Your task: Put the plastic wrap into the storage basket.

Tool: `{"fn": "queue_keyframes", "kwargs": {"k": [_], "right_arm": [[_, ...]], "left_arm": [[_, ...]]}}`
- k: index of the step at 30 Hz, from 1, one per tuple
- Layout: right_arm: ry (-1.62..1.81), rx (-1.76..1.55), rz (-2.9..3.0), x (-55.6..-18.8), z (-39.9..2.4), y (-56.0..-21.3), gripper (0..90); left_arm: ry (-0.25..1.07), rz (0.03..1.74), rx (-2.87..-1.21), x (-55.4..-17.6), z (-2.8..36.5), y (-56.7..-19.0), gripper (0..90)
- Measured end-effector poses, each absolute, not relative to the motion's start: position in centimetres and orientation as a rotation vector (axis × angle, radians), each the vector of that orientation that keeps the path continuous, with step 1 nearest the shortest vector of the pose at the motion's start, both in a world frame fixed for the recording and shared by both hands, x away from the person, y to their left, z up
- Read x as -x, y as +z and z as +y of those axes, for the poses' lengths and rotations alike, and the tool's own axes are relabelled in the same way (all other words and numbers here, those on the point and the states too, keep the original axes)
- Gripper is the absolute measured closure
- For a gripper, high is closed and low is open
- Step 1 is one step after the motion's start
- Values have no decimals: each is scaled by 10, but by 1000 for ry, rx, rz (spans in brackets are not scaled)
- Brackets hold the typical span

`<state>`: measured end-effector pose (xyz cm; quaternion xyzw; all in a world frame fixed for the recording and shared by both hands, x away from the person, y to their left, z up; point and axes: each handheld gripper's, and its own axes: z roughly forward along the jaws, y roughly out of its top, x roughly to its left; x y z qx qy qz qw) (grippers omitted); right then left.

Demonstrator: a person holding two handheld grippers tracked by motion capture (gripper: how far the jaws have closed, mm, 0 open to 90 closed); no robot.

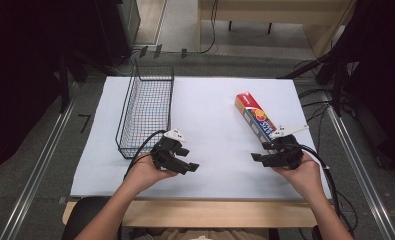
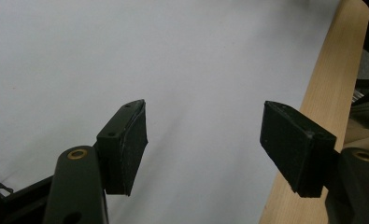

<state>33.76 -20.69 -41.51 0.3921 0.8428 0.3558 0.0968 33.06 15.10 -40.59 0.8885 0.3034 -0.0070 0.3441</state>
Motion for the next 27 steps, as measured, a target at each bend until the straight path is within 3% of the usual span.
{"fn": "queue_keyframes", "kwargs": {"k": [18, 27], "right_arm": [[1021, -1261, 2406, -358, -234, -404, 370], [936, -1369, 2343, -385, -243, -412, 264]], "left_arm": [[4, 811, -2296, -325, 158, -405, 282], [3, 809, -2297, -321, 162, -406, 277]]}}
